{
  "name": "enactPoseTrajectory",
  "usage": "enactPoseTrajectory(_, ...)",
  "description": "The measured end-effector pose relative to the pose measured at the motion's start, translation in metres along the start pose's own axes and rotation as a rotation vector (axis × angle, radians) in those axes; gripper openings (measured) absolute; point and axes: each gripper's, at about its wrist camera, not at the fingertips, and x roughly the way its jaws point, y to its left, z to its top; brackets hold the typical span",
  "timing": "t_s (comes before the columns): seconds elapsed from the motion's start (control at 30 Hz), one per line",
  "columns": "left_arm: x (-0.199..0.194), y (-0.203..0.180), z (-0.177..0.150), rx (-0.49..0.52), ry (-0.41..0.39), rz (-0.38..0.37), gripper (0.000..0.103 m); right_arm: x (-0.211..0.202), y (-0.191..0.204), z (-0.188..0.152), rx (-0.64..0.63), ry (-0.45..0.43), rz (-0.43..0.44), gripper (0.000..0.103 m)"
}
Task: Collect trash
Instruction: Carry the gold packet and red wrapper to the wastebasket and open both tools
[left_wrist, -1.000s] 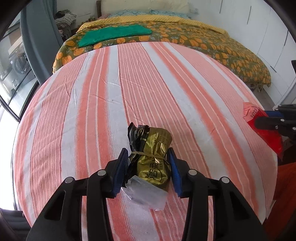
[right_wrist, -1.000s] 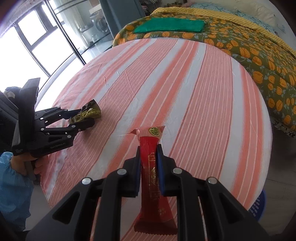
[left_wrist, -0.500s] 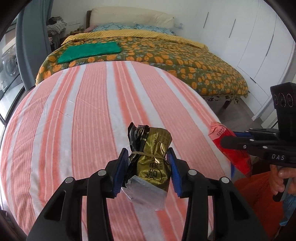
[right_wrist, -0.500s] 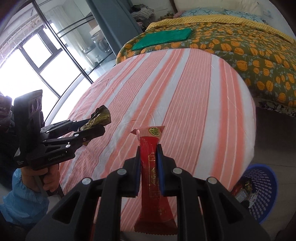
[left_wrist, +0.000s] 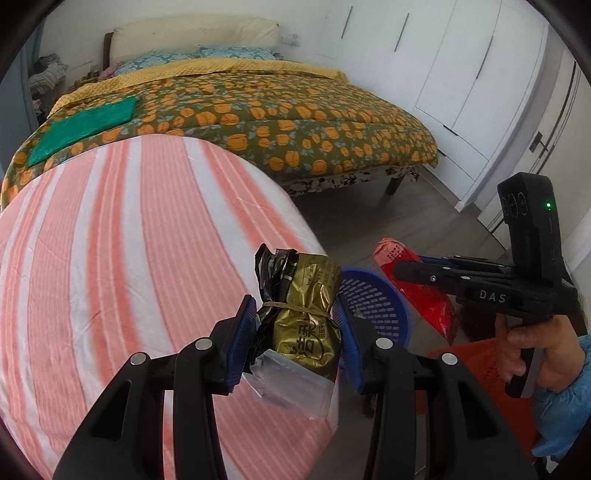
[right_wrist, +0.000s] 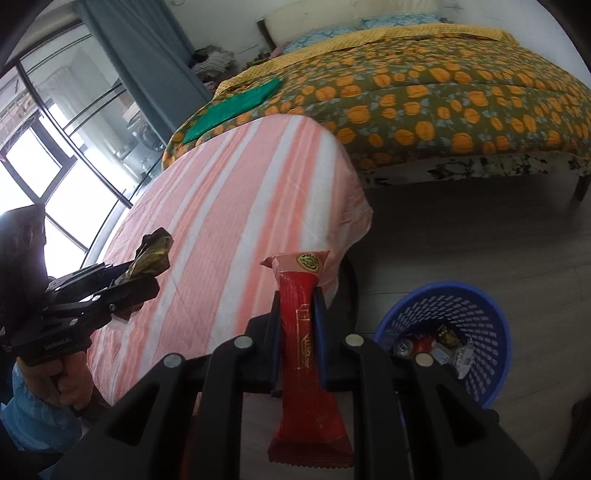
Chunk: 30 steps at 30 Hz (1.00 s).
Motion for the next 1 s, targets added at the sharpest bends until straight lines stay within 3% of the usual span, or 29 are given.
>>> enactPoseTrajectory(0.27, 0.043, -0.067, 0.015, 0.053, 0.027, -0.095, 0.043, -0.022, -0.086, -0.010, 0.113, -0.055, -0.139, 0.015)
enactPoseTrajectory(0.43, 0.099, -0.106, 0.014, 0.056, 0.100, -0.131, 0.043, -0.016, -0.139, -0.023, 0.214, -0.043, -0.185, 0.015)
enactPoseTrajectory(0.7, 0.183, -0.130, 0.003, 0.049, 0.175, -0.105, 0.046, 0.005, -0.203, -0.037, 0.385, -0.034, -0.126, 0.015)
enactPoseTrajectory(0.73, 0.192, -0.129, 0.002, 0.043, 0.180, -0.101, 0.047, 0.010, -0.208, -0.039, 0.403, -0.029, -0.117, 0.017)
enactPoseTrajectory(0.8, 0.209, -0.129, 0.000, 0.038, 0.191, -0.091, 0.066, 0.018, -0.217, -0.041, 0.437, -0.027, -0.118, 0.030)
enactPoseTrajectory(0.83, 0.215, -0.128, -0.001, 0.036, 0.193, -0.085, 0.070, 0.021, -0.221, -0.043, 0.458, -0.033, -0.122, 0.038)
enactPoseTrajectory(0.87, 0.218, -0.126, -0.002, 0.033, 0.190, -0.082, 0.072, 0.024, -0.228, -0.046, 0.482, -0.039, -0.128, 0.058)
enactPoseTrajectory(0.9, 0.221, -0.125, -0.001, 0.031, 0.193, -0.082, 0.073, 0.025, -0.231, -0.048, 0.501, -0.048, -0.129, 0.072)
enactPoseTrajectory(1.0, 0.210, -0.121, -0.001, 0.017, 0.167, -0.098, 0.084, 0.019, -0.242, -0.054, 0.545, -0.071, -0.138, 0.074)
